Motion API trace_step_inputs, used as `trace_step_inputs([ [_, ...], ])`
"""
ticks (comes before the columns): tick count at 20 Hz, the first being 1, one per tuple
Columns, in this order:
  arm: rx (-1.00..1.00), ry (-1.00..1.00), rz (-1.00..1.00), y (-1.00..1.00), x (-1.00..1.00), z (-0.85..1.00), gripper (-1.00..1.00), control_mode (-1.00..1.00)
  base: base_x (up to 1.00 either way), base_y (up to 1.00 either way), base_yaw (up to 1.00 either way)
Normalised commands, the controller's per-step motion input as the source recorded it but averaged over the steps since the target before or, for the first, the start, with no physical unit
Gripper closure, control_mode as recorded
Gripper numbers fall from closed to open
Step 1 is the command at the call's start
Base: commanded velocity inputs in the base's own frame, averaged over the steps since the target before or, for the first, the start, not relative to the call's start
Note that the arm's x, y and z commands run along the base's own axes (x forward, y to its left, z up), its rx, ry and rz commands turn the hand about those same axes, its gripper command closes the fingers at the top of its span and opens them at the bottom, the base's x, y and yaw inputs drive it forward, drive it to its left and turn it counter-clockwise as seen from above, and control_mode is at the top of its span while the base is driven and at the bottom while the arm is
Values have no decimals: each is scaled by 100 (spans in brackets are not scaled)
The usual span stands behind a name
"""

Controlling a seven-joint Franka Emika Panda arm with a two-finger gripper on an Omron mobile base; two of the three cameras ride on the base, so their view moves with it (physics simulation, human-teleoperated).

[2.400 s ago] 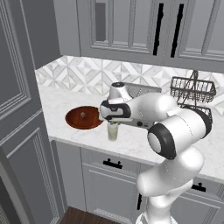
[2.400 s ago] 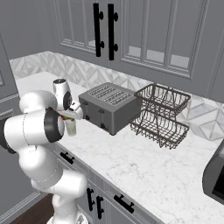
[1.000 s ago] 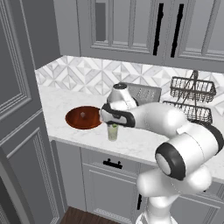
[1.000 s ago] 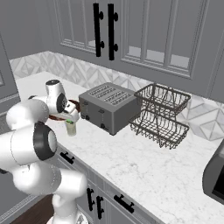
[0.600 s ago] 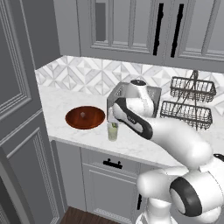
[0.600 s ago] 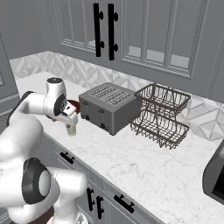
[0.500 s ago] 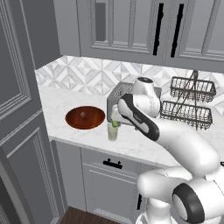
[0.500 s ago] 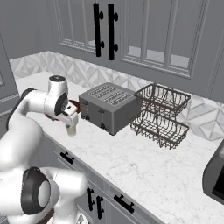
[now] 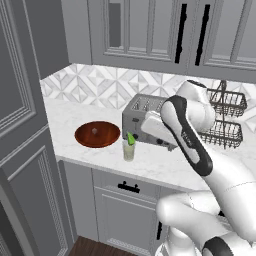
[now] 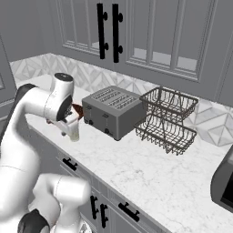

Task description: Grab a lemon wedge from the fridge and one ice cube from the ice bowl, and put them in the glass of lemonade.

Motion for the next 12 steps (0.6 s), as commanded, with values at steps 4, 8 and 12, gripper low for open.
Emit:
trace_step_inputs([
  [4, 5, 1, -27, -55, -55, -1, -100, -100, 0, 0, 0],
  [8, 0, 0, -27, -48, -53, -38, -100, -100, 0, 0, 0],
  [12, 0, -2, -18, -57, -3, -23, -100, -100, 0, 0, 0],
])
